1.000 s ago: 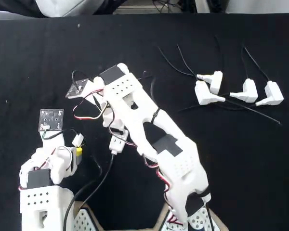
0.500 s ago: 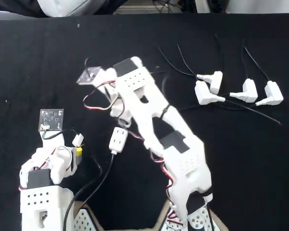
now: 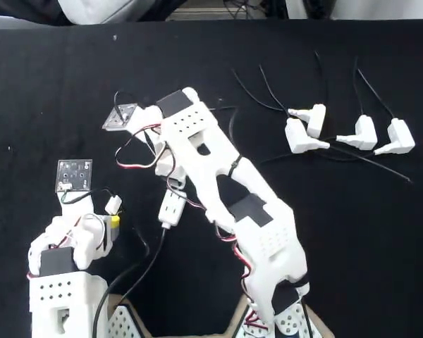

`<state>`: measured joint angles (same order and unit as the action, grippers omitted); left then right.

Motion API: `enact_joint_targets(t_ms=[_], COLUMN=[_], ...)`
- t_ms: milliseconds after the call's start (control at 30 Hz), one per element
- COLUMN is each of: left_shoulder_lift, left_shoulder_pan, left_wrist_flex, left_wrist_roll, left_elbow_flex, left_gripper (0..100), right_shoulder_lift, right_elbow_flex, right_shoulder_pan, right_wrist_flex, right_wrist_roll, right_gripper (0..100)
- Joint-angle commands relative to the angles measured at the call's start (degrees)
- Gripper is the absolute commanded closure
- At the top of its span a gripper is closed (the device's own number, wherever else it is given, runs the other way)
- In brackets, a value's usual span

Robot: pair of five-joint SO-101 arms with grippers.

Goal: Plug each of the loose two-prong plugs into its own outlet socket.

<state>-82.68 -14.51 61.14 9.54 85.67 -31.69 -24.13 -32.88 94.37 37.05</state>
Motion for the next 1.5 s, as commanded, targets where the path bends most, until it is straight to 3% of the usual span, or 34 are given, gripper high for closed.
enact_joint_targets(t_ms=[0,233,467,867,1067,1467], left_shoulder_lift=[-0.7,-0.79,-0.79,-0.88,-1.05,-1.14], left_shoulder_pan=[-0.31,-0.31,-0.22,-0.31,-0.4,-2.51], left_wrist_flex=[0.26,0.26,0.26,0.26,0.26,0.97], left_wrist_roll=[0.53,0.53,0.53,0.53,0.53,0.53], left_elbow_flex=[-0.84,-0.84,-0.84,-0.84,-0.84,-1.45], left_gripper=[77,77,77,77,77,77], right_shoulder_lift=[0.66,7.96,16.84,16.92,15.34,9.45], right_elbow_flex=[-0.31,6.46,21.14,9.63,12.97,11.91], right_shoulder_pan=[0.18,2.99,-1.05,-2.11,-5.98,-5.1], right_wrist_flex=[1.23,0.09,-12.13,-2.64,-3.52,-4.22], right_wrist_roll=[-2.81,-3.34,-3.34,-3.87,-3.69,-3.34], right_gripper=[98.8,98.8,98.8,98.8,98.8,98.8])
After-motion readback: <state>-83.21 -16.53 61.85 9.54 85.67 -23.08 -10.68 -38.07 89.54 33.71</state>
